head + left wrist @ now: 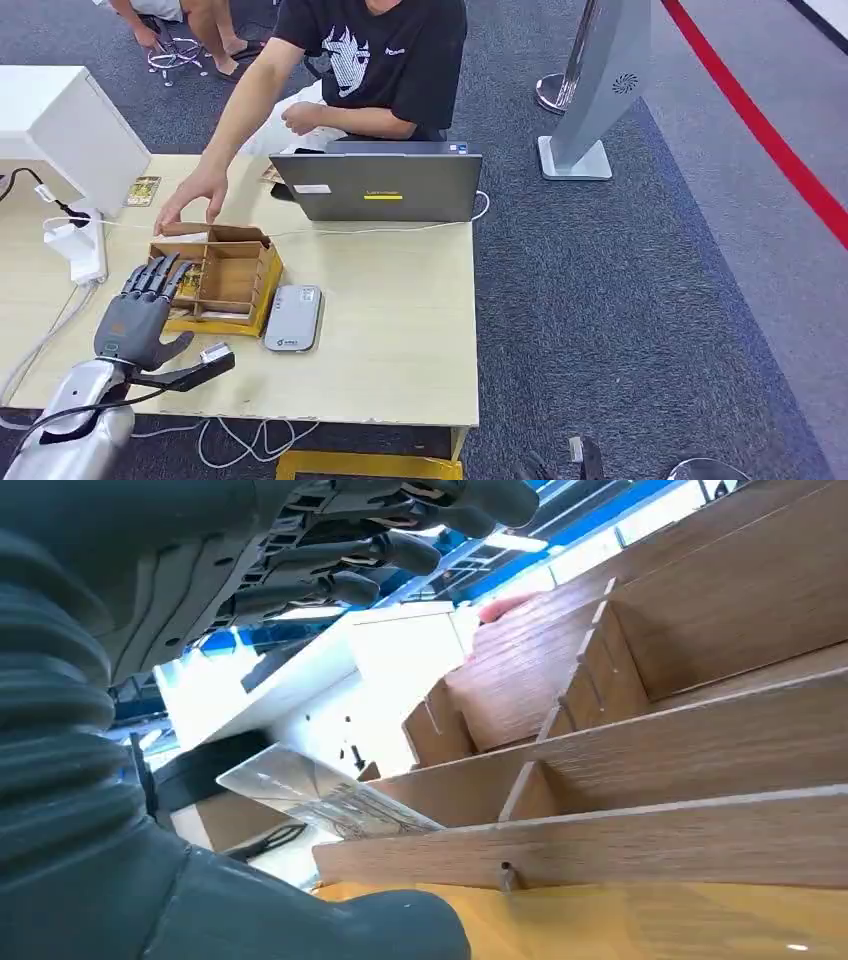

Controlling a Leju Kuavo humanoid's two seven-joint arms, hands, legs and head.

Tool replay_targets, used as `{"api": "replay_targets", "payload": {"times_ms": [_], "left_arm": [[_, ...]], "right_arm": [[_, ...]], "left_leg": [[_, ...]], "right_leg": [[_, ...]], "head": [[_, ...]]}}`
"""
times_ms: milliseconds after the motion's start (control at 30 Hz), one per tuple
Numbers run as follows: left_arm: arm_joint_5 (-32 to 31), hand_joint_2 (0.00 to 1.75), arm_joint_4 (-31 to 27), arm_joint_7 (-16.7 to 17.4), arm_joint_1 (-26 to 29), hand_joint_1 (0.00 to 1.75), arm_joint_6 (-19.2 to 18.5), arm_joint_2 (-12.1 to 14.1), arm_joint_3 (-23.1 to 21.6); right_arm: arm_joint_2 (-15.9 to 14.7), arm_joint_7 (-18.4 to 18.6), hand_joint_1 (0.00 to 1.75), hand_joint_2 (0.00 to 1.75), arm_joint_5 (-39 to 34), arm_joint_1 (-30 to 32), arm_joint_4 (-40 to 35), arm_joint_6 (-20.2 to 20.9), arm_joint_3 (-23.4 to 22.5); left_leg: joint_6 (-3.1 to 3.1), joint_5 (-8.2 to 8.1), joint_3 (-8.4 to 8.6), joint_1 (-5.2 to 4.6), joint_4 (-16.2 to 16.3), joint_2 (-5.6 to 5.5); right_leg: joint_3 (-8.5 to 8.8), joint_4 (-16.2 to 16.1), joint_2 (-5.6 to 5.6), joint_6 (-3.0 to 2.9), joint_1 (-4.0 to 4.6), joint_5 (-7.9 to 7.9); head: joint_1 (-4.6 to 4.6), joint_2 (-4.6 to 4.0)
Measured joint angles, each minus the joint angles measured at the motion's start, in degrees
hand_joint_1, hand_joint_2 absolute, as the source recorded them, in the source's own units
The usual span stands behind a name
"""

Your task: Pass the card to the sensor for recognition and then transmit it.

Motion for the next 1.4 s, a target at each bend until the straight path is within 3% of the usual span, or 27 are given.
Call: {"api": "replay_targets", "payload": {"times_ms": [833,1400], "left_arm": [[0.0,1.75,-0.2,0.2,0.0,0.00,-0.2,-0.4,0.2],[-2.1,1.75,-1.3,1.7,0.6,0.00,-1.0,0.7,3.1]], "right_arm": [[0.0,0.0,0.00,1.75,-0.1,0.2,0.0,0.0,-0.2],[0.0,-0.4,0.00,1.75,-0.1,0.3,0.0,0.0,-0.4]], "left_leg": [[0.00,0.00,0.00,0.00,0.0,0.00],[0.00,0.00,0.00,0.00,0.0,0.00]], "right_leg": [[0.02,0.0,0.00,0.00,0.00,0.00],[0.02,0.0,-0.01,0.00,0.00,0.00]], "head": [[0.00,0.00],[0.00,0.00]]}}
